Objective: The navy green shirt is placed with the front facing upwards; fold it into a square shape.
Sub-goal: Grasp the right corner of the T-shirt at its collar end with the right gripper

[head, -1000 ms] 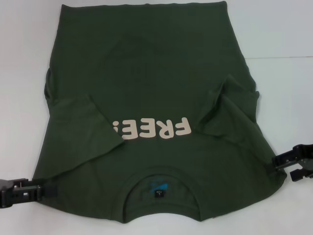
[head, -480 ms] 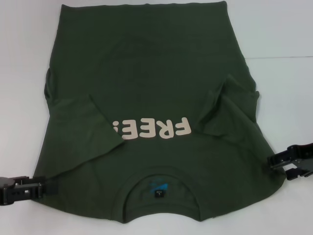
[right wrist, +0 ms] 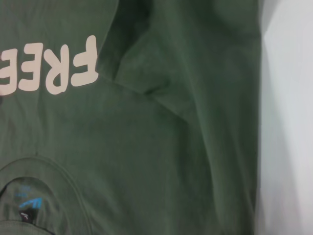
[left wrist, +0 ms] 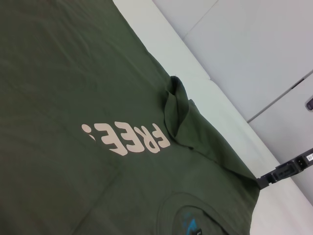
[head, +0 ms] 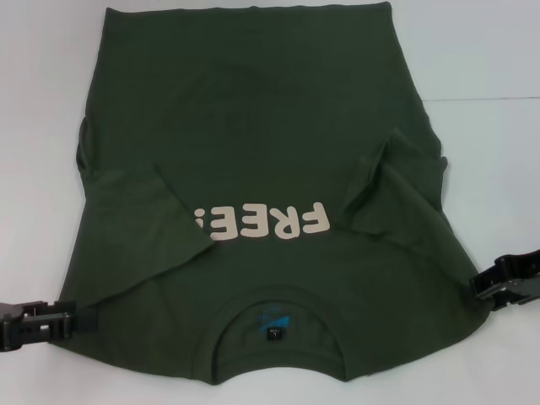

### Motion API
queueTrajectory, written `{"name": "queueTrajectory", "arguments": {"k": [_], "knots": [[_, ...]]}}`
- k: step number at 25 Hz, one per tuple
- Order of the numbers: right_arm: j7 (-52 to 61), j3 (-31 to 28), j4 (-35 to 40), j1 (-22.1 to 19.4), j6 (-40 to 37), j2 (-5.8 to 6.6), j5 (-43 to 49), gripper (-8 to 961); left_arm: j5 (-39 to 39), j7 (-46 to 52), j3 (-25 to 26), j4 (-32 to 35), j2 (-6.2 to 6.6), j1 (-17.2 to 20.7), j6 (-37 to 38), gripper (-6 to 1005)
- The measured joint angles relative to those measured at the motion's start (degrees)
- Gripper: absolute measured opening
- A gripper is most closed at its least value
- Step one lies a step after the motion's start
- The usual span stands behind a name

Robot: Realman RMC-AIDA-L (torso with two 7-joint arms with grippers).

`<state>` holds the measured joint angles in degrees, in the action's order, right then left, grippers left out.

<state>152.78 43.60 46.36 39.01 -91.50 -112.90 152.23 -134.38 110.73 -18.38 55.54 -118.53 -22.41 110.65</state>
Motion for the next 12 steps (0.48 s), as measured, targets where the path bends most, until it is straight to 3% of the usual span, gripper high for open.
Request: {"name": "queueTrajectory", "arguments": {"k": [12], "knots": [[-0.15, 0.0, -0.08, 0.1, 0.28, -0.03, 0.0, 194, 0.38, 0.01, 0.83, 0.0, 0.24, -0.1, 0.0, 792]]}}
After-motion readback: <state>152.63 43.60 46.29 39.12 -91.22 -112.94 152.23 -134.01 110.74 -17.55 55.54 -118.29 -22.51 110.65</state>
